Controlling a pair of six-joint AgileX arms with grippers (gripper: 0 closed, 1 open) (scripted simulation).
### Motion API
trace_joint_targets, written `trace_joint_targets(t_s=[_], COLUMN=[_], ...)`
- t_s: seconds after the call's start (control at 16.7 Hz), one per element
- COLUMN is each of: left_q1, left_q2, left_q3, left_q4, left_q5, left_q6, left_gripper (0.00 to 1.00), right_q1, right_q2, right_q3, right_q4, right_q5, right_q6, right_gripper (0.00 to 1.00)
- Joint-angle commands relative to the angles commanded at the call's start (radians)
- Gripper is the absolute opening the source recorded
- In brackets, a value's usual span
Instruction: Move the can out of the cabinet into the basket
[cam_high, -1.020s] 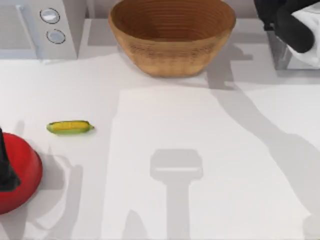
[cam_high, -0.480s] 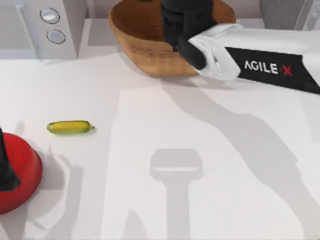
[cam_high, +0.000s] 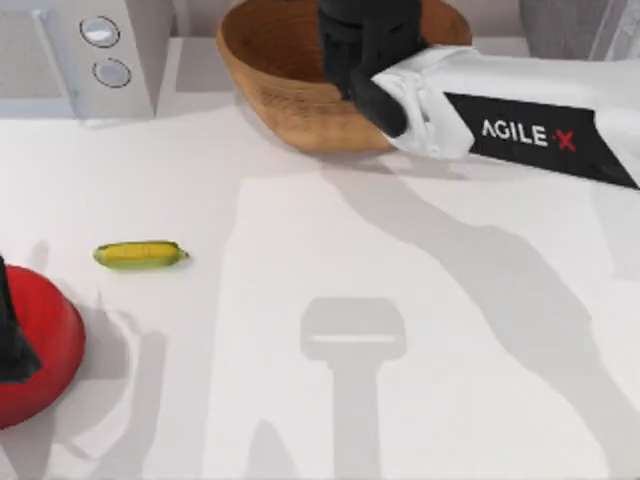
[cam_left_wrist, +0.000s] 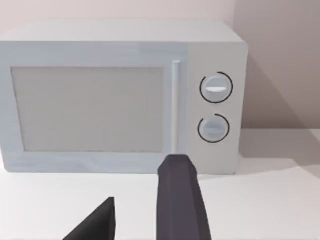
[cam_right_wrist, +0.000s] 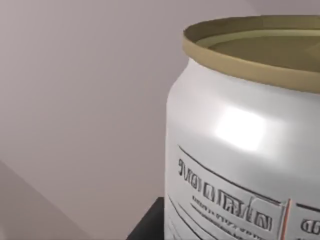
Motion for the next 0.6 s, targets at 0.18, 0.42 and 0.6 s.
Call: trace_joint_targets(t_s=[0.18, 0.42, 0.6], left_q1=[0.000, 0.000, 0.000], left_q2=[0.000, 0.000, 0.000], left_q3=[0.000, 0.000, 0.000], left_q4=[0.000, 0.000, 0.000], left_q5=[0.000, 0.000, 0.000], left_q6=[0.000, 0.000, 0.000], left_gripper=[1.00, 1.00, 1.00], right_q1=[-0.011, -0.016, -0.016], right_q2=[0.045, 0.061, 0.061], right_q3=[0.061, 0.084, 0.084], right_q4=[-0.010, -0.014, -0.014], right_q5=[-0.012, -0.017, -0.017], right_q6=[-0.002, -0.003, -0.003], right_gripper=[0.00, 0.00, 0.15])
